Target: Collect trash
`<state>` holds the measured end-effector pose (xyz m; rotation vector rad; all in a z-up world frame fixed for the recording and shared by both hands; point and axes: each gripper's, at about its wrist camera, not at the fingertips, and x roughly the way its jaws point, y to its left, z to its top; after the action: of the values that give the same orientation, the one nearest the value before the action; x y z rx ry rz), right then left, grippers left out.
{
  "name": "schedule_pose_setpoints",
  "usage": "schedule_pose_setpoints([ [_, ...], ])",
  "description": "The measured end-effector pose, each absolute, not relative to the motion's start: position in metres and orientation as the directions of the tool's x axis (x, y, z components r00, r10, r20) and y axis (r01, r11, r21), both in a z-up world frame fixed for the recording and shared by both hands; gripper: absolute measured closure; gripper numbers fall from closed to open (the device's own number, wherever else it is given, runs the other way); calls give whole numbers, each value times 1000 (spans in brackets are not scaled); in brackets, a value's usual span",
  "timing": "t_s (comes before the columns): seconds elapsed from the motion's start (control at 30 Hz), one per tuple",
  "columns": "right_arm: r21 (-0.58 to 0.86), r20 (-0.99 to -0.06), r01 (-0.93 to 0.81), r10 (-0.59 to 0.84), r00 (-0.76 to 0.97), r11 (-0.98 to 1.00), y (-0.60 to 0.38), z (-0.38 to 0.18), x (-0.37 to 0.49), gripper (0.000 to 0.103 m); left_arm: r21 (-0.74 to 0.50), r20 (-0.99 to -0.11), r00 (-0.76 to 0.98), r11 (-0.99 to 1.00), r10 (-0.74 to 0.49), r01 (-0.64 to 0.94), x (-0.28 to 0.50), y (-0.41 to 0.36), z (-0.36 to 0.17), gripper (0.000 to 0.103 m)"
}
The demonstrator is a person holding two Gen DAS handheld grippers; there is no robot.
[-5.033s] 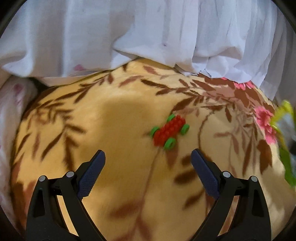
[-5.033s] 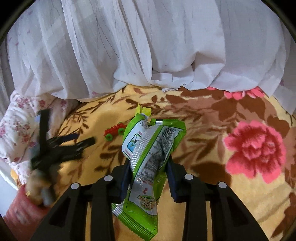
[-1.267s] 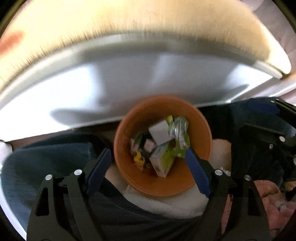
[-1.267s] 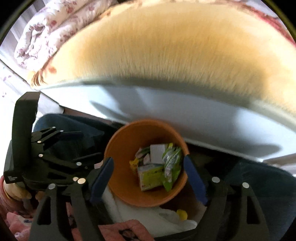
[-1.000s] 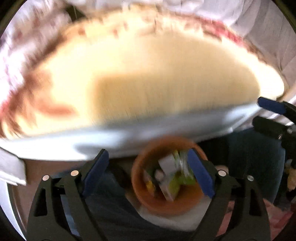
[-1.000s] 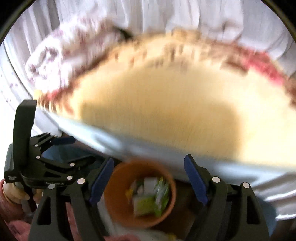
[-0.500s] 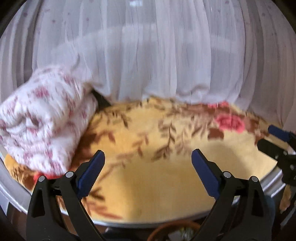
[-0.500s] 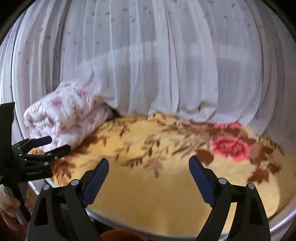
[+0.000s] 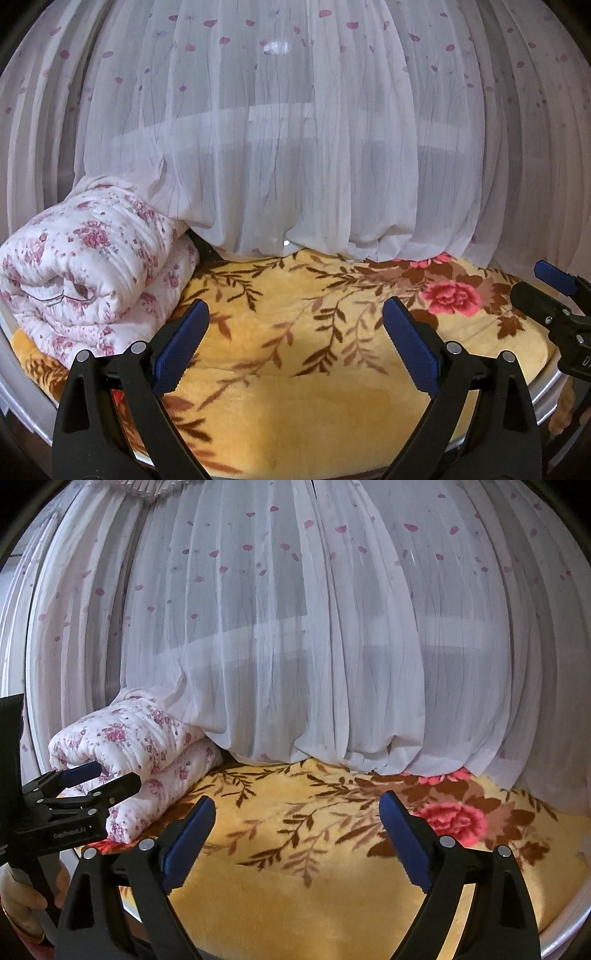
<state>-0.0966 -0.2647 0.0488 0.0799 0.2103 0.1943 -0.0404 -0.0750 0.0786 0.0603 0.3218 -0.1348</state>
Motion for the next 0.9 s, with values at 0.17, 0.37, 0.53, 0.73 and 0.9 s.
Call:
schedule_pose_setpoints([
  [0.17, 94, -197, -186, 201, 960, 978, -263, 50, -98, 14, 37, -308, 944, 990, -122, 140, -44, -75, 82, 11],
  [0.37, 91, -194, -186, 201, 960, 978, -264, 52, -99, 14, 32, -302, 945, 989, -125, 141, -45, -74, 84, 11],
  [0.53, 90, -194, -185, 199, 960, 979, -264, 52, -99, 14, 34, -298, 946, 989, -125, 142, -46, -76, 86, 11],
  [0.73, 89, -189, -190, 204, 961, 978, -266, 56, -98, 14, 34, -297, 947, 989, -125, 141, -47, -76, 86, 11],
  [0.9, 89, -190, -193, 207, 960, 977, -266, 56, -98, 14, 35, -296, 947, 990, -123, 140, -47, -77, 87, 11],
])
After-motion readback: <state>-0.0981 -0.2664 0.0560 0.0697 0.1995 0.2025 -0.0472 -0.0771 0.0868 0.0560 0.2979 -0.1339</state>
